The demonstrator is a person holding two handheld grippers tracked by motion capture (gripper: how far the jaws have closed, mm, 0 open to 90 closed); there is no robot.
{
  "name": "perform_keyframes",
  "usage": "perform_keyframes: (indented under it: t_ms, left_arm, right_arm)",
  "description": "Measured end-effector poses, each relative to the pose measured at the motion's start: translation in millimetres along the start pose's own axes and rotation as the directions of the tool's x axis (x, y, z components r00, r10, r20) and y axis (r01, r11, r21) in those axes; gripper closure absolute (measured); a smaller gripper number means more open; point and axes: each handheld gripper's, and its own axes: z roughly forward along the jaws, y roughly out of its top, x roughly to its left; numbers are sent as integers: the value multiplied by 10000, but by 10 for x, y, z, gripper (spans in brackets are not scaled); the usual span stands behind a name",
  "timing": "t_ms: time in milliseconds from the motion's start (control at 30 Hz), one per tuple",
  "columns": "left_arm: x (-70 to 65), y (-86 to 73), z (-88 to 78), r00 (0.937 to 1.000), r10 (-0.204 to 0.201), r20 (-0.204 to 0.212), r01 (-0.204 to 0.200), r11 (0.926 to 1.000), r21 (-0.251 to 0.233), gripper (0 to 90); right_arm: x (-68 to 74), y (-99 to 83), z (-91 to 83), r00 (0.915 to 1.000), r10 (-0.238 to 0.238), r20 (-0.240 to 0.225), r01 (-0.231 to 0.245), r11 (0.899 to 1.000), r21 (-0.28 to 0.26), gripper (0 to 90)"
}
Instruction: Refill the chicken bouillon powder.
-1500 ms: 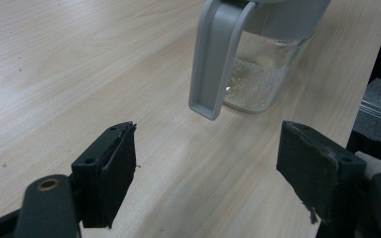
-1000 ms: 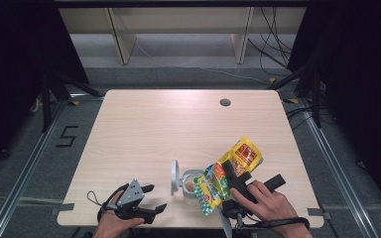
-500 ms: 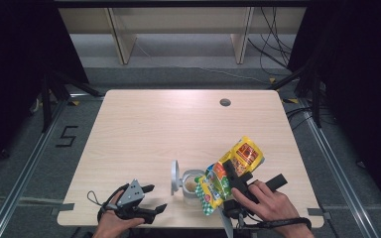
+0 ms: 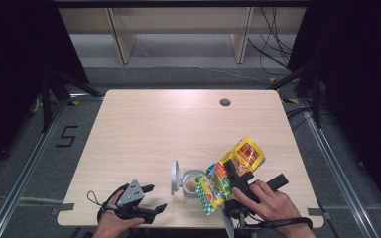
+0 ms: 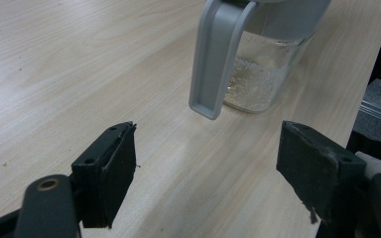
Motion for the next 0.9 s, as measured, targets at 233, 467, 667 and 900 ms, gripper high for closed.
perform_keyframes:
  t_ms: [233, 467, 667, 900]
  left_arm:
    - [-4, -1, 6, 9999, -102, 41, 102, 9999, -34, 226]
    - [-1, -1, 0, 10000, 7, -13, -7, 10000, -24, 226]
    - [13, 0, -10, 9999, 111, -86, -110, 9998, 144, 226]
    - [-7, -8, 12, 9999, -140, 12, 140, 9998, -148, 226]
  right_arm:
    - [-8, -6, -3, 9999, -7, -150, 7, 10000, -24, 503]
    - [-11, -13, -9, 9999, -11, -129, 10, 10000, -13, 503]
    - [-8, -16, -13, 10000, -8, 9, 8, 10000, 3, 503]
    - [-10, -18, -14, 10000, -28, 47, 28, 10000, 13, 503]
